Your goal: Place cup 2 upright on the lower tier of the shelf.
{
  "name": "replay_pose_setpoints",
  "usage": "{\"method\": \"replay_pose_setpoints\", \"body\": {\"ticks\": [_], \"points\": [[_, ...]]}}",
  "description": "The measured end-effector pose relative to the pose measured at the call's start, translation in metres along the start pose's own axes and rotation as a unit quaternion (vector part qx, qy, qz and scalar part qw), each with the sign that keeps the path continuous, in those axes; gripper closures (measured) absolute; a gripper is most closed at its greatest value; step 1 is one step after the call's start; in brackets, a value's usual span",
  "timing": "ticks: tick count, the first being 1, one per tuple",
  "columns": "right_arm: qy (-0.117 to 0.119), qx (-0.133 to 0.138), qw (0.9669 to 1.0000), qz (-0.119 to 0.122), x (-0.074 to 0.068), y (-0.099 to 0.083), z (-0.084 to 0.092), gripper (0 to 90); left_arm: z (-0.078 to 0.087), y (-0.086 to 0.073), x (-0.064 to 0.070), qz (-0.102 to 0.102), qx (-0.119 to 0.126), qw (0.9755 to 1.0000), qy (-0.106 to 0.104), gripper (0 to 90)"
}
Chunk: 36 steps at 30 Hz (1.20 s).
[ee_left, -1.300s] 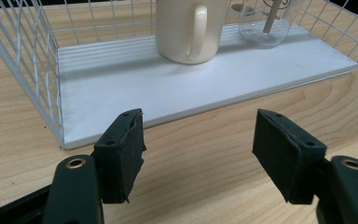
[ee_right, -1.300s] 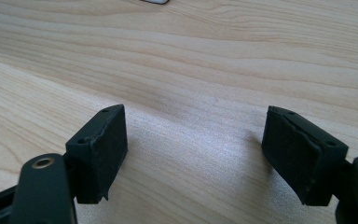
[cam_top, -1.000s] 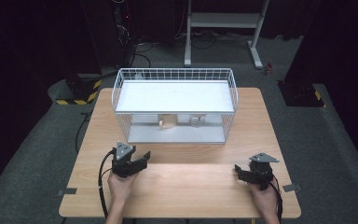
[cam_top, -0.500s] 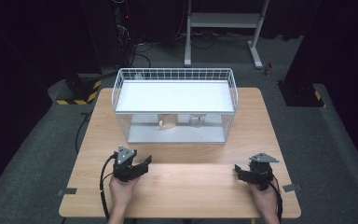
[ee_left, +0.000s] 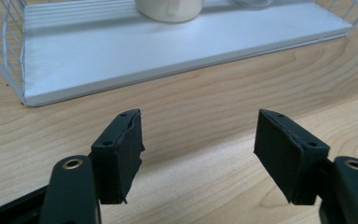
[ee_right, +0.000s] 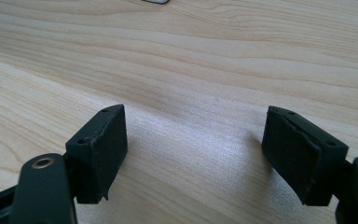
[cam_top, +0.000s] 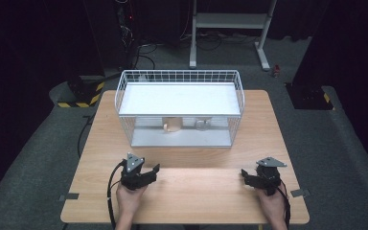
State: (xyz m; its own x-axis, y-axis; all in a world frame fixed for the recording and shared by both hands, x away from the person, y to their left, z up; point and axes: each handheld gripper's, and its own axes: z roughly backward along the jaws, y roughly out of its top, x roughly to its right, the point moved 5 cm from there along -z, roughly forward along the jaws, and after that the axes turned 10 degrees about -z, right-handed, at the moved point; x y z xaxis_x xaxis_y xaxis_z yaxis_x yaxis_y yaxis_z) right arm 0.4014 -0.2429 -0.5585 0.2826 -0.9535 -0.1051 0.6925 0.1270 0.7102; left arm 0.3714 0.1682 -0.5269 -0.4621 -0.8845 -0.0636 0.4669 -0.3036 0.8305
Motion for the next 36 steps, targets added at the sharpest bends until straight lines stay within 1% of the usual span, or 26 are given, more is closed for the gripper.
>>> {"method": "replay_pose_setpoints", "body": {"ticks": [1, 3, 5, 6, 8, 9, 10, 11, 17, 21, 23, 26, 27, 29, 32, 35, 36], "points": [[0.000, 0.000, 1.0000, 0.000, 0.000, 0.000, 0.000, 22.3, -0.001, -0.001, 0.000, -0.003, -0.003, 1.0000, 0.000, 32.6], [0.000, 0.000, 1.0000, 0.000, 0.000, 0.000, 0.000, 22.3, -0.002, -0.003, 0.001, -0.001, -0.006, 1.0000, 0.000, 32.6], [0.000, 0.000, 1.0000, 0.000, 0.000, 0.000, 0.000, 22.3, -0.003, -0.005, 0.002, 0.009, -0.004, 0.9999, -0.008, 32.6], [0.000, 0.000, 1.0000, 0.000, 0.000, 0.000, 0.000, 22.3, -0.004, -0.006, 0.001, 0.011, -0.004, 0.9999, -0.012, 32.6], [0.000, 0.000, 1.0000, 0.000, 0.000, 0.000, 0.000, 22.3, -0.005, -0.008, 0.002, 0.007, -0.010, 0.9999, -0.010, 32.6], [0.000, 0.000, 1.0000, 0.000, 0.000, 0.000, 0.000, 22.3, -0.006, -0.010, 0.003, 0.002, -0.015, 0.9999, -0.005, 32.6], [0.000, 0.000, 1.0000, 0.000, 0.000, 0.000, 0.000, 22.3, -0.007, -0.011, 0.003, -0.003, -0.017, 0.9998, -0.006, 32.6], [0.000, 0.000, 1.0000, 0.000, 0.000, 0.000, 0.000, 22.3, -0.008, -0.012, 0.004, 0.001, -0.018, 0.9998, -0.006, 32.6], [0.000, 0.000, 1.0000, -0.001, 0.000, 0.000, 0.000, 22.3, -0.012, -0.017, 0.007, -0.003, -0.028, 0.9996, -0.004, 32.6], [0.000, 0.000, 1.0000, -0.001, 0.000, 0.000, 0.000, 22.3, -0.014, -0.020, 0.008, -0.011, -0.035, 0.9993, 0.001, 32.6], [0.000, 0.000, 1.0000, -0.001, 0.000, 0.000, 0.000, 22.3, -0.016, -0.022, 0.009, -0.005, -0.037, 0.9993, 0.002, 32.6], [0.000, 0.000, 1.0000, -0.001, 0.000, 0.000, 0.000, 22.3, -0.018, -0.025, 0.014, -0.011, -0.045, 0.9989, -0.001, 32.6], [0.000, 0.000, 1.0000, -0.001, 0.000, 0.000, 0.000, 22.3, -0.018, -0.025, 0.015, -0.015, -0.052, 0.9985, 0.001, 32.5], [0.000, 0.000, 1.0000, -0.001, 0.000, 0.000, 0.000, 22.3, -0.019, -0.024, 0.016, -0.023, -0.051, 0.9984, 0.006, 32.4], [0.001, 0.000, 1.0000, -0.001, 0.000, 0.000, 0.000, 22.3, -0.020, -0.024, 0.017, -0.025, -0.052, 0.9983, 0.012, 32.4], [0.001, 0.000, 1.0000, -0.001, 0.000, 0.000, 0.000, 22.3, -0.021, -0.024, 0.019, -0.034, -0.062, 0.9974, 0.016, 32.0], [0.001, 0.000, 1.0000, -0.001, 0.000, 0.000, 0.000, 22.3, -0.021, -0.024, 0.020, -0.040, -0.067, 0.9967, 0.018, 31.6]]}}
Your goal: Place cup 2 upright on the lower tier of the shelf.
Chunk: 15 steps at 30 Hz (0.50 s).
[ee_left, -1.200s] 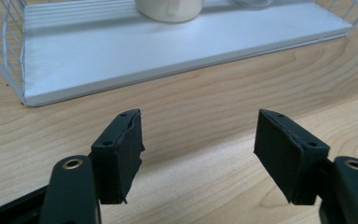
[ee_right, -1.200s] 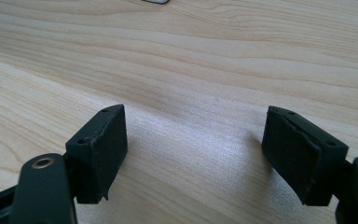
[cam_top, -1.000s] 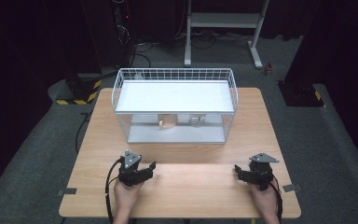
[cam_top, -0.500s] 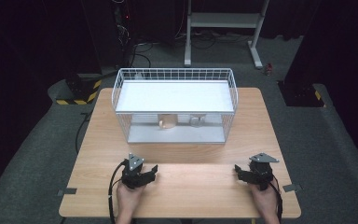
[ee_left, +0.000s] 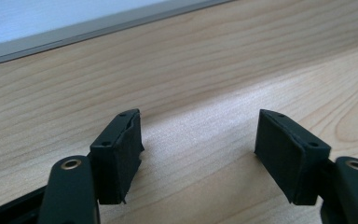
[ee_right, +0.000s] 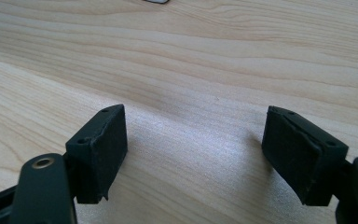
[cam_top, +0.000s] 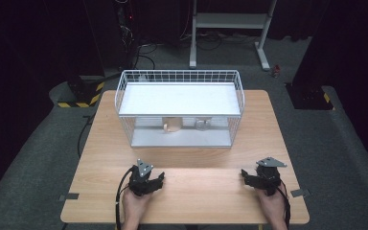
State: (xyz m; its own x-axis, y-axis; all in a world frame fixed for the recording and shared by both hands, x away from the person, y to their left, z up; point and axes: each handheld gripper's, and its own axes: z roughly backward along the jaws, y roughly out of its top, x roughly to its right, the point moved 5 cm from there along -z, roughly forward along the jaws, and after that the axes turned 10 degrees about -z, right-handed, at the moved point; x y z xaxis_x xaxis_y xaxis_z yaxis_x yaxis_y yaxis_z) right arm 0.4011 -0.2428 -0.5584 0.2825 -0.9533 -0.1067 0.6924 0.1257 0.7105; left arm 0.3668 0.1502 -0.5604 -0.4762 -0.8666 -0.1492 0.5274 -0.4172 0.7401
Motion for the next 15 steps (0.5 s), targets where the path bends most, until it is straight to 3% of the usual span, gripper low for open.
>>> {"method": "replay_pose_setpoints", "body": {"ticks": [15], "points": [[0.000, 0.000, 1.0000, -0.002, -0.0002, -0.0002, 0.0001, 22.3, -0.0012, 0.0004, 0.0008, 0.013, -0.004, 0.9999, 0.003, 27.3]]}}
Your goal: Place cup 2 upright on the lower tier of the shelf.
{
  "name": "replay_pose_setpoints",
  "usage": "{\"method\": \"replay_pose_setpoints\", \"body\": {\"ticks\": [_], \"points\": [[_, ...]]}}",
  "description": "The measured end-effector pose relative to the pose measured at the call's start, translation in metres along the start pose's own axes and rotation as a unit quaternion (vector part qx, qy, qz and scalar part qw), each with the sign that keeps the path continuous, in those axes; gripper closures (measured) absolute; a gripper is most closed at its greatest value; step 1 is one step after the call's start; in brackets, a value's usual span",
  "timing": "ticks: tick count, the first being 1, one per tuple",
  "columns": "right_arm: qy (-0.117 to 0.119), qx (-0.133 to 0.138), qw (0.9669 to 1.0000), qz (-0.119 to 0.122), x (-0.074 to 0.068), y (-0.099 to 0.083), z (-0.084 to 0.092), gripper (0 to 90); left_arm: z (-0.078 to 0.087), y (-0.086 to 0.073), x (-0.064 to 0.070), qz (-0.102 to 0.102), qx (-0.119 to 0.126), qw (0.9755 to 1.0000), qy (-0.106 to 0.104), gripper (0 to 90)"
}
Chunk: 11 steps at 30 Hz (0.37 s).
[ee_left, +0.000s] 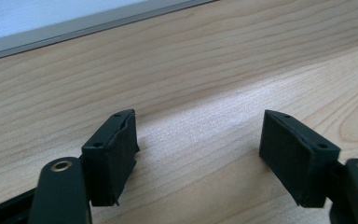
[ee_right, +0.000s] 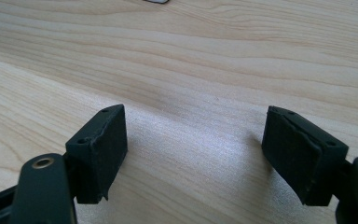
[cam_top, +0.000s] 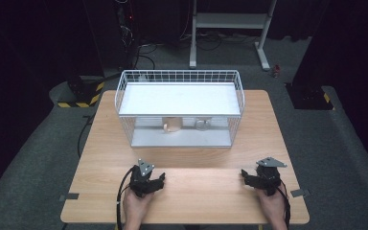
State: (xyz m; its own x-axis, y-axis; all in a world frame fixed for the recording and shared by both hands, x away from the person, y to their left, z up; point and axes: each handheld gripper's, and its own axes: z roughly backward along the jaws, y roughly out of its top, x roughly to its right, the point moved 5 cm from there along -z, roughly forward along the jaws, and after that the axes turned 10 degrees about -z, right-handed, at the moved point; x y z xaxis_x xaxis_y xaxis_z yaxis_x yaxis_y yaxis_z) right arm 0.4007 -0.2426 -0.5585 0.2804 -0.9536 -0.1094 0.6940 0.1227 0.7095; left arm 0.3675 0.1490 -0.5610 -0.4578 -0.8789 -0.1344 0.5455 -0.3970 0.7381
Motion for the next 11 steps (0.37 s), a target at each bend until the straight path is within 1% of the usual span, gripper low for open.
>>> {"method": "replay_pose_setpoints", "body": {"ticks": [2, 11], "points": [[0.000, 0.000, 1.0000, 0.000, 0.0000, 0.0000, 0.0000, 22.3, 0.0001, 0.0001, 0.0000, -0.003, -0.003, 1.0000, 0.000, 26.6], [0.001, -0.001, 1.0000, -0.001, -0.0002, -0.0002, 0.0002, 22.2, -0.0004, 0.0004, 0.0008, -0.001, -0.002, 1.0000, 0.000, 24.9]]}}
